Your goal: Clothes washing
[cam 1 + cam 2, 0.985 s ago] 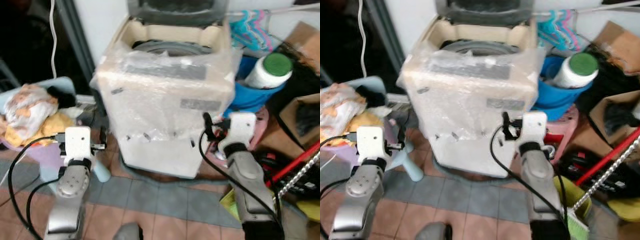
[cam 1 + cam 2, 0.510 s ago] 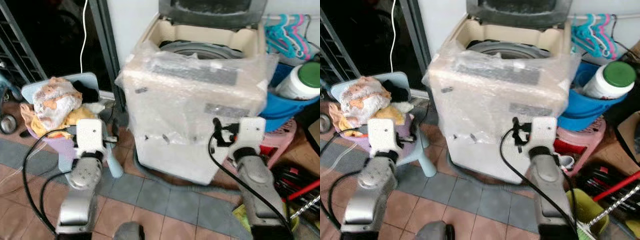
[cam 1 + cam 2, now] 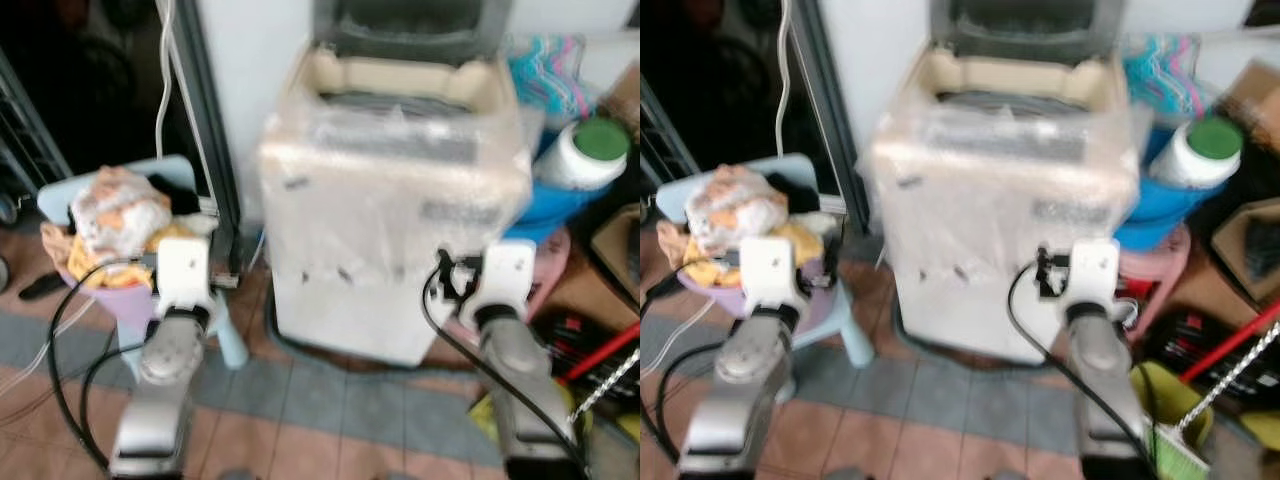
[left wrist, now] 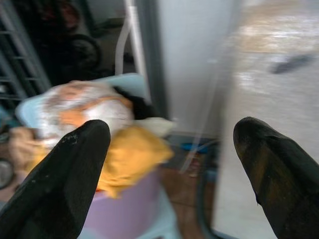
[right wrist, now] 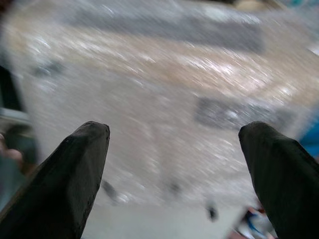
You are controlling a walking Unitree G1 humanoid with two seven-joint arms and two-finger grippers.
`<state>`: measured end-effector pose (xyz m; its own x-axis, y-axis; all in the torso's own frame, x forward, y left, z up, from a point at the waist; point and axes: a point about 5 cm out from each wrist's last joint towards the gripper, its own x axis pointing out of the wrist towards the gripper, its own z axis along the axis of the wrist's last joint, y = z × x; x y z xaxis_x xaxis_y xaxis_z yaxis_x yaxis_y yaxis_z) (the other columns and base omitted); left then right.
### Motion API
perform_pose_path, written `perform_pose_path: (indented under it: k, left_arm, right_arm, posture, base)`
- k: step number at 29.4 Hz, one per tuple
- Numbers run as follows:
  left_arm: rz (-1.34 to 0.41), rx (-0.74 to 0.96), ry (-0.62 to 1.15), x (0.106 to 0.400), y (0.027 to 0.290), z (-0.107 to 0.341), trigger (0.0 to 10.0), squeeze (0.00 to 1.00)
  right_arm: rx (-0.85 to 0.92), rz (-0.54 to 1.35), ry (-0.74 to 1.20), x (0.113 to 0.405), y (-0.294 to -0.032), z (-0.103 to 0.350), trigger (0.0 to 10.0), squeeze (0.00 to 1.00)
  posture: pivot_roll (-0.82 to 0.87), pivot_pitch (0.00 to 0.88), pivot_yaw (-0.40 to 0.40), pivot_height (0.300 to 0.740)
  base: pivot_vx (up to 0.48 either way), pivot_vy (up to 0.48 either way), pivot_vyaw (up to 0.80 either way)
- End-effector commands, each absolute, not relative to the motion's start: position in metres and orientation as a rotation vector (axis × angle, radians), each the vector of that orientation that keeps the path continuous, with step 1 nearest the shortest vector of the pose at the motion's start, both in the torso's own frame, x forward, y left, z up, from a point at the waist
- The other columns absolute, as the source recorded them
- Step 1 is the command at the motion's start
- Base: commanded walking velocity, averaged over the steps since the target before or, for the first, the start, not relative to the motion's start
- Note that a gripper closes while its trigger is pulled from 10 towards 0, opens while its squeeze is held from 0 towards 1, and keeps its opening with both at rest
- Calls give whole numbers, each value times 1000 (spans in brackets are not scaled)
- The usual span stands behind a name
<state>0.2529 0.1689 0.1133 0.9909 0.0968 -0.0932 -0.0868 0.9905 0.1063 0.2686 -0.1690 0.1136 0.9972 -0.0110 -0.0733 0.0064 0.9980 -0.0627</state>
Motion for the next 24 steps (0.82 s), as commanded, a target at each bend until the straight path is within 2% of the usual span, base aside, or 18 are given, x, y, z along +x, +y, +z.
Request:
perform_pose_path:
  k: [1, 3, 5, 12, 24]
  left_arm:
    - [70, 93, 102, 253, 161, 114, 10000, 0]
    - [62, 98, 98, 252, 161, 113, 10000, 0]
    - [41, 105, 86, 251, 163, 113, 10000, 0]
    - [60, 84, 88, 250, 170, 115, 10000, 0]
    - [61, 96, 93, 254, 176, 114, 10000, 0]
  right_arm:
    - [-70, -31, 49, 268, -178, 120, 10000, 0]
    - [-65, -33, 49, 267, -178, 120, 10000, 0]
    - [-62, -20, 50, 265, -174, 120, 10000, 0]
    - [-73, 36, 39, 262, -167, 119, 10000, 0]
    - [-74, 46, 27, 265, -167, 120, 10000, 0]
  posture:
    - [-22, 0, 4, 740]
    - [-23, 0, 6, 740]
    - [-21, 0, 4, 740]
    - [-10, 0, 14, 740]
    - [-13, 0, 26, 740]
  base:
    - [0, 480, 0]
    - [0, 480, 0]
    - [0, 0, 0]
    - [0, 0, 756]
    - [420, 0, 800]
